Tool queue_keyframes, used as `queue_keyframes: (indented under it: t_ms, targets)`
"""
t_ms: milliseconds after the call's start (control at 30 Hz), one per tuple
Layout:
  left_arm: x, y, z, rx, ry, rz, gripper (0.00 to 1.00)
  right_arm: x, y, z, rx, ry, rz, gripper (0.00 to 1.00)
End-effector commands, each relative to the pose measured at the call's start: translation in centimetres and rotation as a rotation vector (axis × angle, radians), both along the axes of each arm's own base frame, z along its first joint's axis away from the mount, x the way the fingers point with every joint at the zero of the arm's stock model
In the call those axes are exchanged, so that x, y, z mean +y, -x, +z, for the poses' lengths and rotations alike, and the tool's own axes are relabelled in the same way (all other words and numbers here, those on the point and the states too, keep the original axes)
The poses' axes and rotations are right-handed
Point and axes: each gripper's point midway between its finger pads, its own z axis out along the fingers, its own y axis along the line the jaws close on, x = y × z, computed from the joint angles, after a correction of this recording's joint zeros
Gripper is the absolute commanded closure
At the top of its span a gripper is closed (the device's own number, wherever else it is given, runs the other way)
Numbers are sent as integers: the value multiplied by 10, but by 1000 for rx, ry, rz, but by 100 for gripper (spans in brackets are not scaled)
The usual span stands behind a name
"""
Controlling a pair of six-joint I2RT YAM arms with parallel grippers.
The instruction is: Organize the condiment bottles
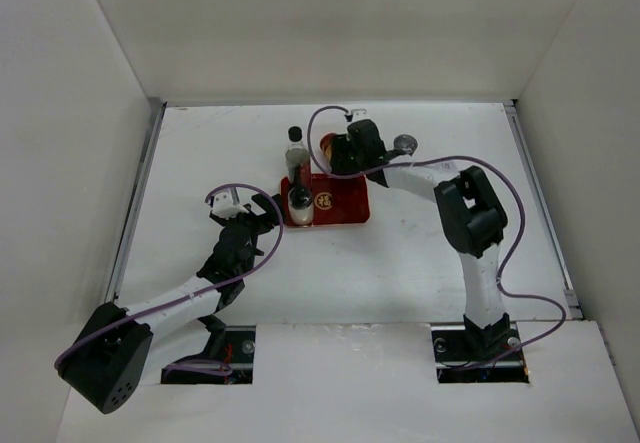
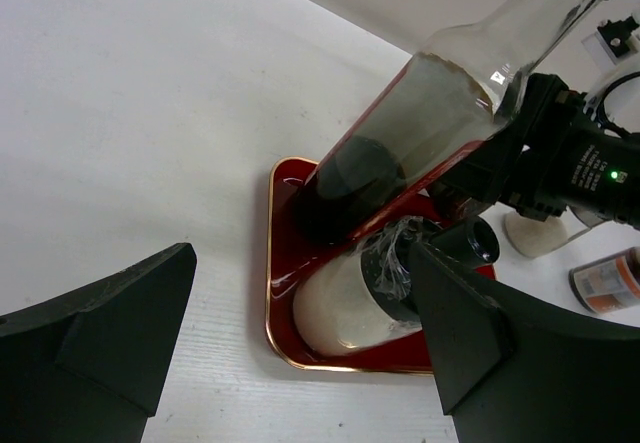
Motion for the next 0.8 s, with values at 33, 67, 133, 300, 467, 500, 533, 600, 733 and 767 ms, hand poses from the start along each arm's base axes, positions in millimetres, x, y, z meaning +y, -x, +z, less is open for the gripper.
queue_keyframes:
  t_ms: [33,67,133,300,467,500,533,600,733,767]
  targets:
    - [-4,-4,20,-61,53,-11,12,9,8,73,-161,-146,-14,56]
    - [-4,-4,20,-61,53,-11,12,8,11,88,-202,-178,-18,56]
    - [-5,-3,20,-62,54,-14,12,6,19,113,-268,-236,-27,56]
    - [-7,-2,22,-67,59,-21,12,-7,44,128,-297,-287,-66,56]
    - [-9,-2,22,-66,61,-24,12,-16,71,131,-345,-302,-80,56]
    - [-9,-2,21,-63,59,-24,12,-20,77,132,-356,-310,-87,57]
    - [-9,-2,21,-63,59,-26,12,-21,81,134,-364,-318,-87,57]
    - [-10,-2,20,-60,61,-27,12,-22,90,136,-374,-341,-85,57]
    - [-12,-3,20,-59,63,-32,12,-24,99,145,-399,-367,-112,57]
    - [-12,-2,20,-59,66,-28,12,-26,99,152,-414,-376,-121,57]
